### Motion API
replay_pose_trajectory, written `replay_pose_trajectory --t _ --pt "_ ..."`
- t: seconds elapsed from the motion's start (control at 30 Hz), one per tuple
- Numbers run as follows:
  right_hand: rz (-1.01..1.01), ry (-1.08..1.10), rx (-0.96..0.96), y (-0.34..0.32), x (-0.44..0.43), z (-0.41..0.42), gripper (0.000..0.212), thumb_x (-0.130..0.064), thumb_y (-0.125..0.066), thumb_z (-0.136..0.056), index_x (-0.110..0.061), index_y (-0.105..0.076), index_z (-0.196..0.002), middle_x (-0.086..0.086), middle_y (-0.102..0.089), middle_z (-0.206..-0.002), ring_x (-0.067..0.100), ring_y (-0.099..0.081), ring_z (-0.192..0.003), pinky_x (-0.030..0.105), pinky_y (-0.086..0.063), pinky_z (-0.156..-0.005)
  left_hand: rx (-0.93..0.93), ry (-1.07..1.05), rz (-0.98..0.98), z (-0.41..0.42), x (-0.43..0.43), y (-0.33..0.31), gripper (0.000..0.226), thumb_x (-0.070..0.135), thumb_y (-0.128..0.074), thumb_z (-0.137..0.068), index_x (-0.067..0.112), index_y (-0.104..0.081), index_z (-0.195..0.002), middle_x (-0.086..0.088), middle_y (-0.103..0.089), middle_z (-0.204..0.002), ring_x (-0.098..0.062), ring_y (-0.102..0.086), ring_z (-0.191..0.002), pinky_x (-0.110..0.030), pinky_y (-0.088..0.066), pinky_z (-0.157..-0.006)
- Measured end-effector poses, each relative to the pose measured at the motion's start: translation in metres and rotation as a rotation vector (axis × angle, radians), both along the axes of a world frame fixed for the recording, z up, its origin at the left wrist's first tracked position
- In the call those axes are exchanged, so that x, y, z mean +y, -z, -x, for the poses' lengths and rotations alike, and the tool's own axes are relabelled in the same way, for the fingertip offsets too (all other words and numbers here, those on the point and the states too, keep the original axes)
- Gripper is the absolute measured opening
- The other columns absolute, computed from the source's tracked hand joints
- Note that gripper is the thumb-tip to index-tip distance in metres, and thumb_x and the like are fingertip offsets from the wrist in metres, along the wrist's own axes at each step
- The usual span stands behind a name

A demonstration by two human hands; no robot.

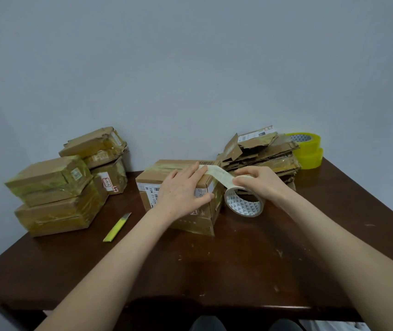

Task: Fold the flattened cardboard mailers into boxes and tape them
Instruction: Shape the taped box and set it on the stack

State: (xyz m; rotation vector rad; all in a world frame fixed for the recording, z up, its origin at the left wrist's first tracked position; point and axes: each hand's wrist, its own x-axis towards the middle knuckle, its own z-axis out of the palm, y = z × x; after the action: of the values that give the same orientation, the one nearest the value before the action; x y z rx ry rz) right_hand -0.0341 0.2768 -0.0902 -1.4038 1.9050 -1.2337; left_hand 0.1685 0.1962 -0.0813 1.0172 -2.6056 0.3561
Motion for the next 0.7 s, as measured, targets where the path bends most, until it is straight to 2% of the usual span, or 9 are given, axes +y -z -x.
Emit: replay_pose_trajectory --t 0.07,0.17,0.33,0.47,0.6,0.7 --pt "-0.030 -0.010 0.046 -0.004 -0.004 -0.004 0.028 -0.031 -0.067 -0.082 -0.026 -0.072 -0.110 -0.007 -0.065 -0.104 0.014 -0.058 -0.104 0.030 -0.046 -0.088 0.026 0.006 0.001 -0.002 0.001 0.002 0.075 0.065 -0.041 -0.088 0.030 -0.019 -0.151 0.006 -0.019 -0.158 -0.011 -0.018 -0.144 -0.035 -0.013 -0.118" --pt "-0.096 -0.013 0.099 -0.007 -0.009 -0.012 0.014 -0.030 -0.068 -0.081 -0.031 -0.074 -0.093 -0.010 -0.064 -0.092 0.012 -0.059 -0.094 0.031 -0.050 -0.083 0.048 -0.004 0.006 -0.002 0.005 0.004 0.074 0.062 -0.043 -0.089 0.028 -0.022 -0.150 0.007 -0.020 -0.158 -0.010 -0.019 -0.144 -0.035 -0.013 -0.118" --pt "-0.126 0.043 0.143 0.001 -0.010 -0.018 0.009 -0.033 -0.066 -0.078 -0.032 -0.073 -0.084 -0.007 -0.069 -0.092 0.015 -0.062 -0.090 0.041 -0.055 -0.085 0.035 -0.026 -0.014 0.001 0.010 0.001 0.071 0.058 -0.044 -0.090 0.030 -0.021 -0.150 0.005 -0.023 -0.157 -0.013 -0.021 -0.143 -0.040 -0.015 -0.118" --pt "-0.054 0.175 0.104 0.006 -0.010 -0.022 0.007 -0.036 -0.065 -0.082 -0.034 -0.070 -0.077 -0.008 -0.069 -0.083 0.015 -0.062 -0.082 0.038 -0.054 -0.074 0.079 -0.015 -0.029 -0.005 0.009 0.003 0.070 0.061 -0.045 -0.088 0.031 -0.025 -0.149 0.007 -0.027 -0.154 -0.012 -0.029 -0.138 -0.036 -0.015 -0.116" --pt "-0.092 0.254 0.141 -0.001 -0.010 -0.025 0.008 -0.035 -0.063 -0.084 -0.035 -0.069 -0.078 -0.012 -0.064 -0.075 0.012 -0.060 -0.073 0.029 -0.046 -0.059 0.032 -0.057 -0.025 0.004 0.010 -0.001 0.066 0.055 -0.045 -0.088 0.040 -0.022 -0.148 0.003 -0.033 -0.150 -0.016 -0.034 -0.135 -0.043 -0.022 -0.114" --pt "-0.087 0.300 0.164 0.001 -0.008 -0.029 0.014 -0.035 -0.061 -0.085 -0.036 -0.068 -0.073 -0.011 -0.064 -0.074 0.013 -0.059 -0.072 0.027 -0.045 -0.059 0.006 -0.081 -0.036 0.008 0.010 -0.003 0.065 0.053 -0.045 -0.087 0.044 -0.022 -0.147 0.000 -0.035 -0.147 -0.017 -0.035 -0.134 -0.046 -0.023 -0.113"
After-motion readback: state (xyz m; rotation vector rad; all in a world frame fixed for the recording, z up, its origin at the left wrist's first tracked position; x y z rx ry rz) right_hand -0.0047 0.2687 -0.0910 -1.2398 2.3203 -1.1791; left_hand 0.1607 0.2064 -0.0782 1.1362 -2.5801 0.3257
